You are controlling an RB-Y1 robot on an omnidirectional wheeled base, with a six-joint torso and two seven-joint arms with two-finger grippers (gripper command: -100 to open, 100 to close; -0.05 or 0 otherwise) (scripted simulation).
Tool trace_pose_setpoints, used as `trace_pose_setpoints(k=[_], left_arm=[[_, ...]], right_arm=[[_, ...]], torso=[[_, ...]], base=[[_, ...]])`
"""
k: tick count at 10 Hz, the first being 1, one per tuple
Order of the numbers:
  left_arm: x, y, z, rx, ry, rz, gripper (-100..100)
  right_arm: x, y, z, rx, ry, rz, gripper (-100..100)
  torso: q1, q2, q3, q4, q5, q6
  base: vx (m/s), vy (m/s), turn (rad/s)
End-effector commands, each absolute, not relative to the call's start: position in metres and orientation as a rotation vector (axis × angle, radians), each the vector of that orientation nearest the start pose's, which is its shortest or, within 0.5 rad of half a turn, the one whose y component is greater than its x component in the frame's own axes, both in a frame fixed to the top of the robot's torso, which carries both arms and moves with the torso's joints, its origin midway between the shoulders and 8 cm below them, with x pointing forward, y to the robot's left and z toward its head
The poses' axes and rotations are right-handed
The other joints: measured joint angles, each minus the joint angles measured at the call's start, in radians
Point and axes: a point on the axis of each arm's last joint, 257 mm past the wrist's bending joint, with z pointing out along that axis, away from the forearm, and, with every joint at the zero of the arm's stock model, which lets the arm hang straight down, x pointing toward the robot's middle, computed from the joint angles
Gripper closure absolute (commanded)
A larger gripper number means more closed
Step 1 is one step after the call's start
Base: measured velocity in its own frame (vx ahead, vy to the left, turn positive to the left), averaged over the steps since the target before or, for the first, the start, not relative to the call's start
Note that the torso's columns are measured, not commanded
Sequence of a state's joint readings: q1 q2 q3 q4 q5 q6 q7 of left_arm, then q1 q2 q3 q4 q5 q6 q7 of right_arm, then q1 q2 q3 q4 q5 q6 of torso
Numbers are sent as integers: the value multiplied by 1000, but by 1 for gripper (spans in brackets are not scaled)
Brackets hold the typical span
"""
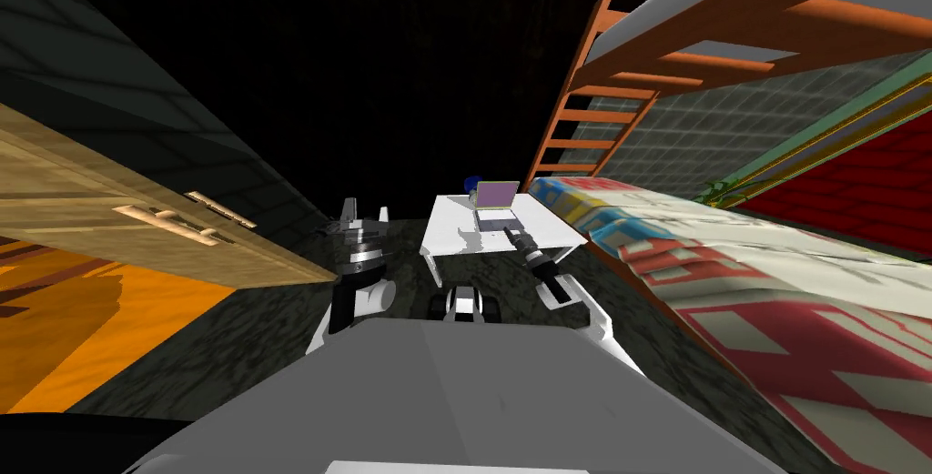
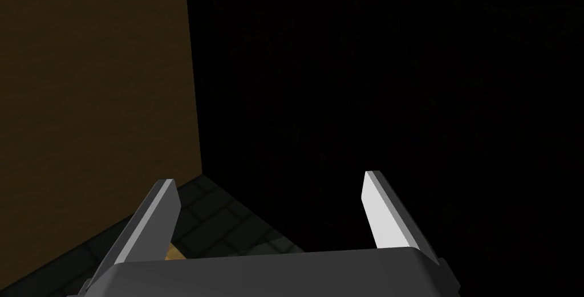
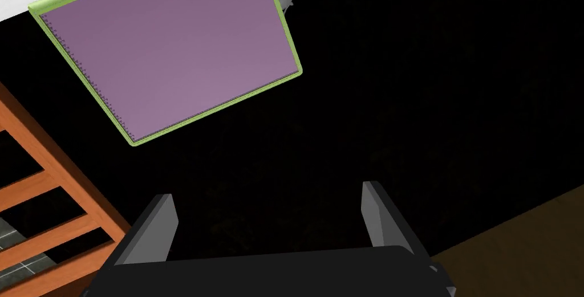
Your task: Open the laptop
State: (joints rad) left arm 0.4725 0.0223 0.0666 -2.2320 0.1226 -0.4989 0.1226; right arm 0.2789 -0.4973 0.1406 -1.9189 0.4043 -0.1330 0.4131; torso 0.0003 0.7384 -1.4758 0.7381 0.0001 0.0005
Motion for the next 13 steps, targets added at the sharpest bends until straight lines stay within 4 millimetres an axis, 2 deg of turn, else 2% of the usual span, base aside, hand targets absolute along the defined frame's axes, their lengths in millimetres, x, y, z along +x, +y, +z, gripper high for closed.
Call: trace_pose_setpoints(k=[1,2,3,4,5,6,7,8,9,10,11,12,13], left_arm=[[349,314,14,-774,523,-1429,0],[349,314,14,-774,523,-1429,0],[349,314,14,-774,523,-1429,0],[349,314,14,-774,523,-1428,0],[349,314,14,-774,523,-1429,0],[349,314,14,-774,523,-1428,0],[349,314,14,-774,523,-1429,0],[349,314,14,-774,523,-1428,0],[349,314,14,-774,523,-1429,0],[349,314,14,-774,523,-1428,0],[349,314,14,-774,523,-1429,0],[349,314,14,-774,523,-1428,0],[349,314,14,-774,523,-1429,0]], right_arm=[[461,-251,-193,-97,1558,350,-100],[467,-262,-205,-184,1586,250,-100],[467,-263,-206,-192,1588,240,-100],[473,-277,-219,-284,1614,129,-100],[473,-277,-219,-288,1613,125,-100],[480,-293,-230,-379,1634,13,-100],[480,-293,-230,-385,1633,7,-100],[486,-311,-237,-473,1645,-103,-100],[486,-313,-239,-481,1647,-114,-100],[492,-332,-245,-568,1653,-227,-100],[492,-334,-248,-577,1656,-238,-100],[497,-357,-254,-662,1663,-357,-100],[497,-357,-254,-671,1660,-364,-100]], torso=[[-1,-1,0,0,0,-1],[0,0,0,0,0,0],[-1,0,0,0,0,-1],[0,0,0,0,0,0],[-1,-1,0,0,0,-1],[0,0,0,0,0,0],[-1,0,0,0,0,-1],[0,0,0,0,0,0],[0,0,0,0,0,-1],[0,0,0,0,0,0],[-1,-1,0,0,0,-1],[0,0,0,0,0,0],[-1,0,0,0,0,-1]], base=[[10,-46,141],[7,-49,249],[9,-45,128],[12,-50,217],[11,-49,118],[5,-54,271],[5,-47,121],[8,-48,210],[5,-44,130],[7,-49,210],[9,-46,149],[7,-57,238],[3,-50,131]])
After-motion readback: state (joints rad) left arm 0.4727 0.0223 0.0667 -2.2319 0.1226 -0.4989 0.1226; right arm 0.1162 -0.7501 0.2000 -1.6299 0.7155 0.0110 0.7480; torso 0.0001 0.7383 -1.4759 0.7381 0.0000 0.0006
